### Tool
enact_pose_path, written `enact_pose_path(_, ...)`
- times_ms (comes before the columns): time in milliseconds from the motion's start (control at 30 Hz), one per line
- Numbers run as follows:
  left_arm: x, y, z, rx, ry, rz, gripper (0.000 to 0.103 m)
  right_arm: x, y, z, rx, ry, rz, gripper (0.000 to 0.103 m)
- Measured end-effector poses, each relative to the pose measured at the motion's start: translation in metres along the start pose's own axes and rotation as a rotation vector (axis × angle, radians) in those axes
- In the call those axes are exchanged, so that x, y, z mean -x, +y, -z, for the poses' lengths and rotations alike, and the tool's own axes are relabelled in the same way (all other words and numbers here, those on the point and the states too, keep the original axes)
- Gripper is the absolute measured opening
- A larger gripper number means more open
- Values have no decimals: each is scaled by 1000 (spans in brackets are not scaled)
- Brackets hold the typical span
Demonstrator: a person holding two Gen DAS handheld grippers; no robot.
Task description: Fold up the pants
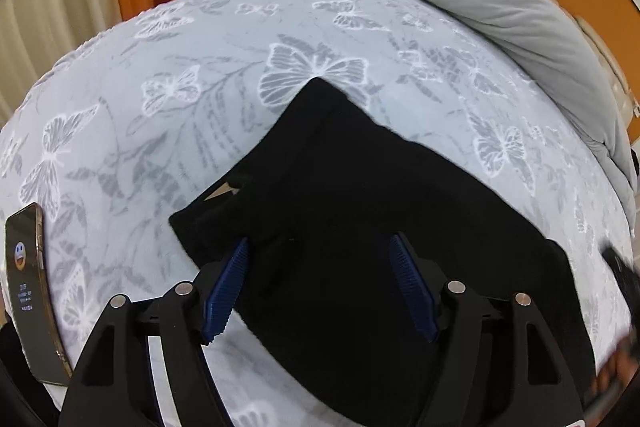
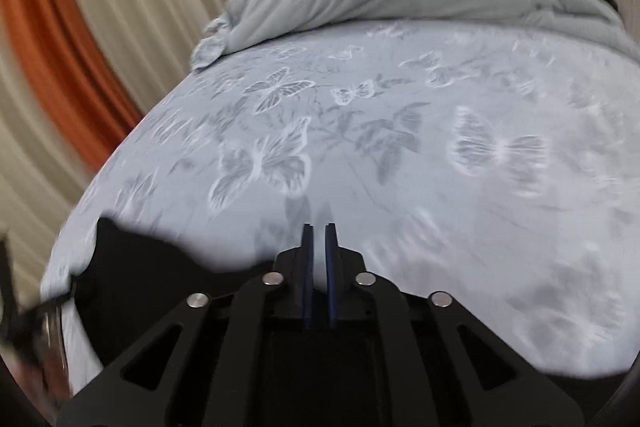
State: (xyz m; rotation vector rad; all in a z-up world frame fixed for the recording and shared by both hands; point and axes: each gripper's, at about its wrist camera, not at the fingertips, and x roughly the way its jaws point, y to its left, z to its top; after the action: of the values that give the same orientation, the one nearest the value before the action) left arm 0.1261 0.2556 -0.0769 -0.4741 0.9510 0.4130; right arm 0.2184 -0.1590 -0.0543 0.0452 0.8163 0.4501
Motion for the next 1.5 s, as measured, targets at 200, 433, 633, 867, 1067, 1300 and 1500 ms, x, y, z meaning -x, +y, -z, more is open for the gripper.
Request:
enact_pose_path(200, 14, -21, 8, -27, -46, 2, 73, 132, -152, 84, -180, -73, 388, 59)
enact_pose_path(433, 33, -48, 25, -54, -66, 64, 74, 235, -338, 184, -517, -22, 723, 60)
enact_pose_path(633, 26, -88, 46, -133, -55, 76, 74, 228, -377, 217, -547, -3, 550, 17)
enact_pose_path(867, 19, -110, 57, -237, -93, 48, 74, 278, -343, 163, -433, -279, 517, 2)
enact_pose_path(1067, 10, -115, 59, -269, -79, 50, 74, 200, -399, 209, -572, -2, 675, 3)
enact_pose_path(1300, 11, -119, 62, -268, -59, 90, 74, 237, -362, 188, -537, -172, 571, 39)
enact_pose_path(1500, 19, -119, 71, -276, -52, 122, 76, 184, -371, 178, -531, -29, 679, 58)
